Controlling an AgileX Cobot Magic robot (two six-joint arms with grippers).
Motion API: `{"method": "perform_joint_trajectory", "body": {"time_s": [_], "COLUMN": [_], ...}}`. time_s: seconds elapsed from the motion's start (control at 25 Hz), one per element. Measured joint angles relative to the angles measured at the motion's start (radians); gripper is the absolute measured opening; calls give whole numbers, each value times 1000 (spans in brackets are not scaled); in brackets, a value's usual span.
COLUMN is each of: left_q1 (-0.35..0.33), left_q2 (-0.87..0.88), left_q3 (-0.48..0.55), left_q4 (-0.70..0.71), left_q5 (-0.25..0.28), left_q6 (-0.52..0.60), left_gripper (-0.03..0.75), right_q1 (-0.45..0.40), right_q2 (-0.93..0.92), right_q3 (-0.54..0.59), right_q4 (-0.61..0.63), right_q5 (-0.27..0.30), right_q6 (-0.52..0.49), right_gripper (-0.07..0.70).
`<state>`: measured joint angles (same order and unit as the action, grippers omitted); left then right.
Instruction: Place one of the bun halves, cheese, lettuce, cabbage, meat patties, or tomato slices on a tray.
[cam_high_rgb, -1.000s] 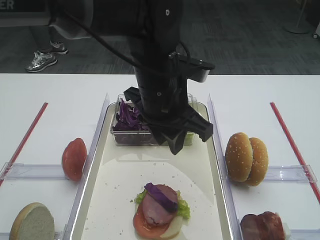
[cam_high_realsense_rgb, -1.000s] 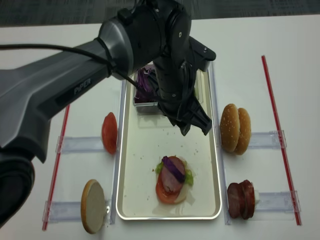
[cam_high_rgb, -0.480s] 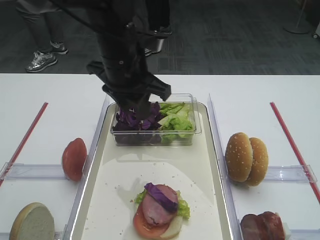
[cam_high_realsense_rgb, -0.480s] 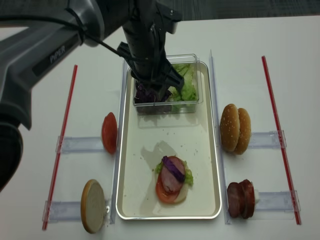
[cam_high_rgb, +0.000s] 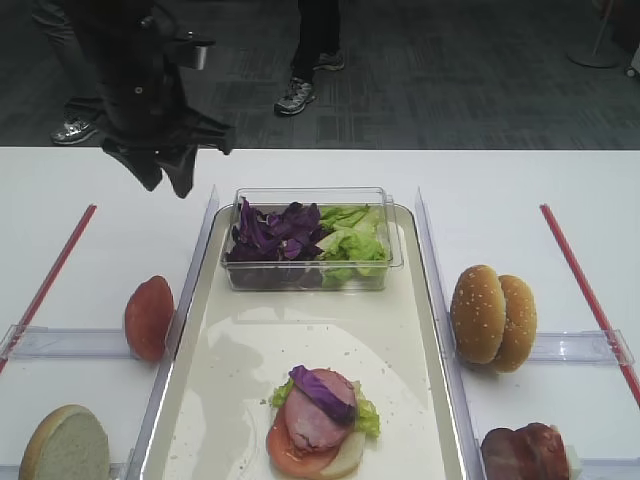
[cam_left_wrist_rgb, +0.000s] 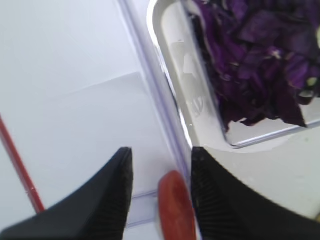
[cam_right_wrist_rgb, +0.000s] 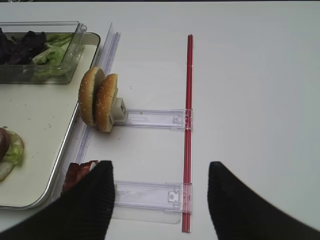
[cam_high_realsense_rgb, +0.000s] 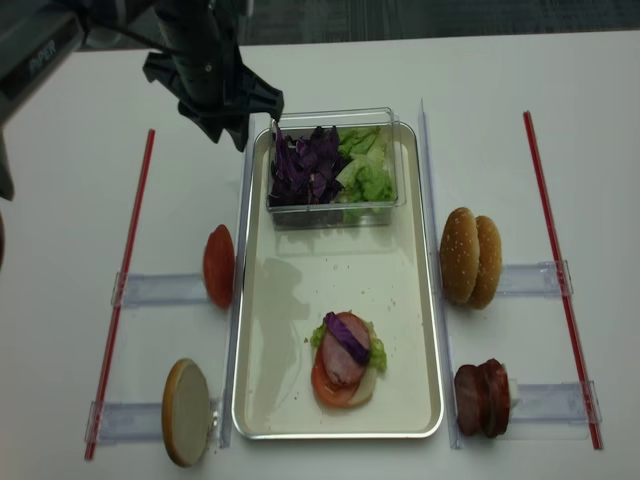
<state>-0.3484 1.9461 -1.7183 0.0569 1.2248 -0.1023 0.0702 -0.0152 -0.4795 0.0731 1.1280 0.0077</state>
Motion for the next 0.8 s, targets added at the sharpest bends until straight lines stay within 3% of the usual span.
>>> {"method": "perform_joint_trajectory", "body": {"time_s": [0.48, 0.8], "left_q1": [206, 242], "left_q2": [0, -10], "left_q3": [0, 19], "left_q4": [47, 47], "left_q5": [1, 4], "left_q6": [-10, -11], "left_gripper": [259, 286], "right_q1": [0, 0], "right_q2": [0, 0], "right_q3": [0, 0], "right_q4": [0, 0], "right_q5": [0, 0], "right_q6": [0, -1], "right_gripper": [445, 445]}}
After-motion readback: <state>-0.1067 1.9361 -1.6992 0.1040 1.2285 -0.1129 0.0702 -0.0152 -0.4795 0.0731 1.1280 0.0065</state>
